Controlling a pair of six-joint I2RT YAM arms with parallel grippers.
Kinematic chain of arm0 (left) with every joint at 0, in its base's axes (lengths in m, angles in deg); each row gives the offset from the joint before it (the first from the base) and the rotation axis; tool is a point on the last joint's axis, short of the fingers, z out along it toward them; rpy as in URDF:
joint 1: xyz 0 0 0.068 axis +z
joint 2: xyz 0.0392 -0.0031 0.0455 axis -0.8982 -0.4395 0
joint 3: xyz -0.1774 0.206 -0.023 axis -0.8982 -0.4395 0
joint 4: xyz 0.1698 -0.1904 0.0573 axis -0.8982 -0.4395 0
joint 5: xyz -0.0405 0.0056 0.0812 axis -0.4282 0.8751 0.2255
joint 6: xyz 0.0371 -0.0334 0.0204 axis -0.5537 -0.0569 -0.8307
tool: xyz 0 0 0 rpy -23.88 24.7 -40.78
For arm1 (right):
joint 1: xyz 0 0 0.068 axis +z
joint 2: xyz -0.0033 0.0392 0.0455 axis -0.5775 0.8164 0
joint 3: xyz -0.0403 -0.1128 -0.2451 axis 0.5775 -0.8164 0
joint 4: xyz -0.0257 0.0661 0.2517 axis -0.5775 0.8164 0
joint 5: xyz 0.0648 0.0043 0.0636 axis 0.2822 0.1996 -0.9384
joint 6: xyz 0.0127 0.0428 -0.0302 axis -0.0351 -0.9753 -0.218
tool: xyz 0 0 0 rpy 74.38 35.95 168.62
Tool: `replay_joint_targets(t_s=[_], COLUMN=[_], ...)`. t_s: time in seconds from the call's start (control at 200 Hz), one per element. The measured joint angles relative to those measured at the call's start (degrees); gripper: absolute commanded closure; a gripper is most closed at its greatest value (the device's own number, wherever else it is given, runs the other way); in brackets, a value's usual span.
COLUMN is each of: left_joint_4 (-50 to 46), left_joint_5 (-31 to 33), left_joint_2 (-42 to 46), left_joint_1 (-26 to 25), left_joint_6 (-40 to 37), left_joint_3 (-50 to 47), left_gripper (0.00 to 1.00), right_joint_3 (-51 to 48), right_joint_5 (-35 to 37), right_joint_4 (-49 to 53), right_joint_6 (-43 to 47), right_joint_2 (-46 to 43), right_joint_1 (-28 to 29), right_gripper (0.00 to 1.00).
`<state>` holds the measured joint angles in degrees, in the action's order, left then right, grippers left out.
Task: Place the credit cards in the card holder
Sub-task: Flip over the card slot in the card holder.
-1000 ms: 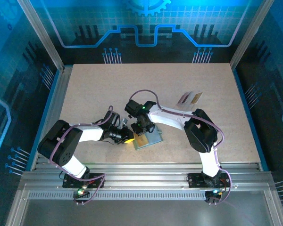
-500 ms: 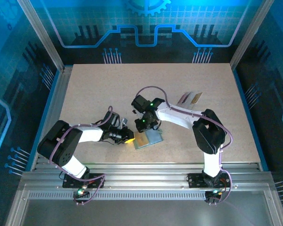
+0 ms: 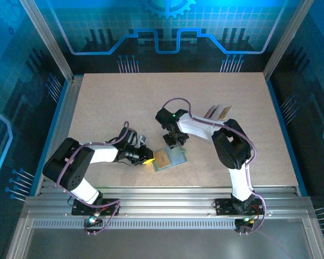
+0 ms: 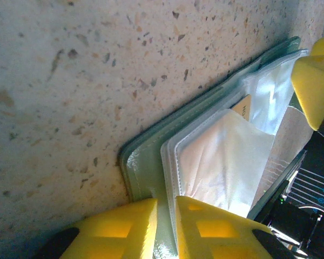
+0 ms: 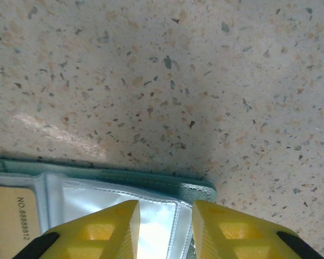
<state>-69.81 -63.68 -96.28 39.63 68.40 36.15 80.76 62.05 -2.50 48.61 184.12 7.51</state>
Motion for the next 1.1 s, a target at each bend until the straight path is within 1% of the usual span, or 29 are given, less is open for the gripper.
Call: replay_joint_targets(t_s=[0.17,0.28,0.465,0.585,0.66,0.745,0.941,1.096], left_joint_4=[0.00,0.00,0.00,0.00,0.00,0.00,0.22,0.35], left_joint_5=[0.02,0.02,0.04,0.13,0.15,0.20,0.11,-0.09], left_joint_2=[0.00,0.00,0.00,0.00,0.00,0.00,-0.52,-0.81], left_joint_1=[0.00,0.00,0.00,0.00,0.00,-0.04,-0.09,-0.09], left_joint_6=[0.00,0.00,0.00,-0.02,0.00,-0.02,-0.02,-0.02], left_joint_3=[0.00,0.00,0.00,0.00,0.00,0.00,0.00,0.00], left_gripper=[0.82,0.82,0.82,0.82,0.82,0.82,0.82,0.82], right_joint_3=[-0.15,-0.96,-1.18,-1.20,-1.20,-1.20,-1.09,1.20], right_joint_5=[0.00,-0.04,0.42,0.94,1.01,0.63,0.44,0.70], right_joint_4=[-0.35,-1.05,-1.60,-1.64,-1.68,-1.66,-0.76,1.49], right_joint_6=[0.11,0.07,-0.13,-0.15,-0.20,0.13,-0.13,-0.11], right_joint_2=[0.94,1.01,1.01,1.01,1.01,0.96,0.22,-0.31], right_joint_1=[0.00,0.09,0.98,1.70,1.90,1.95,2.19,3.85], right_gripper=[0.69,0.72,0.81,0.85,0.90,1.00,1.00,1.00])
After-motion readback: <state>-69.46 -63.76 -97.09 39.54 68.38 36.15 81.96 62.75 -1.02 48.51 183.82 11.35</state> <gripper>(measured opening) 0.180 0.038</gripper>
